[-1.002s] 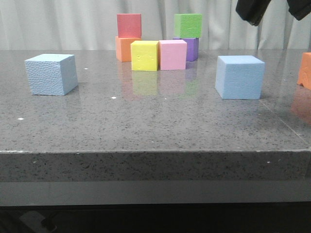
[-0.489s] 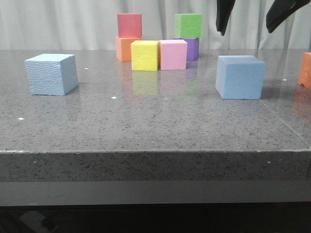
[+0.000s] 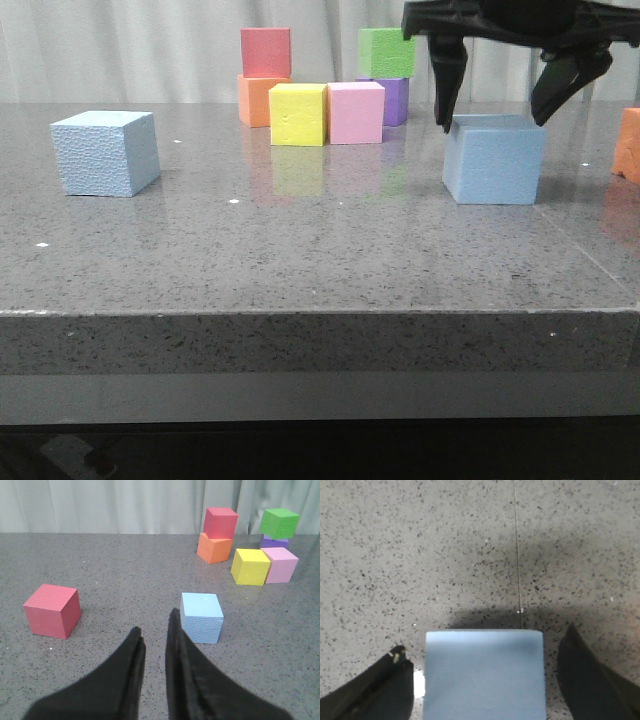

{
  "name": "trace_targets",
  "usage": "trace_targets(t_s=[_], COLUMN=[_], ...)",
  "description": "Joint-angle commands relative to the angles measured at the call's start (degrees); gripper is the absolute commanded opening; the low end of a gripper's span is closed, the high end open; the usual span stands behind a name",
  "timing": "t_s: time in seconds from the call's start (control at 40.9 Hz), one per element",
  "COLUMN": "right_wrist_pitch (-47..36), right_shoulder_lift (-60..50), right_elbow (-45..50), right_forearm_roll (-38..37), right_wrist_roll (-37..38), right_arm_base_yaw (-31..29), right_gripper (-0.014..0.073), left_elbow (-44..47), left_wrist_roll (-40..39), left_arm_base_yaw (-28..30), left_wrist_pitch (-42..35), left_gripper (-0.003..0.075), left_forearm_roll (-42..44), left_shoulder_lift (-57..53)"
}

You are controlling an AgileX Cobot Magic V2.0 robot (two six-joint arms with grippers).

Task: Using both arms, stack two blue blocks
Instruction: 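Lower the right gripper over the light-blue cube and close on it, then carry the light-blue cube toward the table centre and set it down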

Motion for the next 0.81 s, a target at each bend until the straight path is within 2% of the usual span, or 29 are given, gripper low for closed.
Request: trace_targets(t_s=[0.0,0.147,0.293,0.44,0.611,0.782], right_wrist_pitch=[-2.5,-2.2,-2.0,-1.7,0.1,-1.4], right_shoulder_lift=[-1.5,-0.6,-0.6,-0.6,-0.7,-0.7], right_elbow=[-2.0,-2.0,-2.0,-2.0,-2.0,-2.0], right_forearm_roll=[-1.5,-1.5,-1.1,-0.7,0.9,3.6], right_wrist_roll=[0.2,0.1,0.1,0.1,0.1,-0.9], right_arm_base_yaw=[-0.3,-0.3,-0.3,-0.3,-0.1,2.4], right_gripper=[0.059,0.0564,0.0384,0.0289,0.0286,0.0286], left_elbow=[-1.6,-1.6,-1.6,-1.6,-1.6,-1.6], left_wrist_roll=[-0.2,-0.2,-0.2,-0.2,-0.2,-0.2], left_arm_base_yaw=[-0.5,-0.5,-0.5,-0.5,-0.5,-0.5], left_wrist_pitch=[-4.2,-4.2,-4.2,-4.2,-4.2,-4.2], left_gripper=[0.0113,0.0113,0.0113,0.0113,0.0113,0.0113], left_forearm_roll=[0.1,0.1,0.1,0.1,0.1,0.1], left_shoulder_lift=[0.9,0.9,0.9,0.9,0.9,0.9])
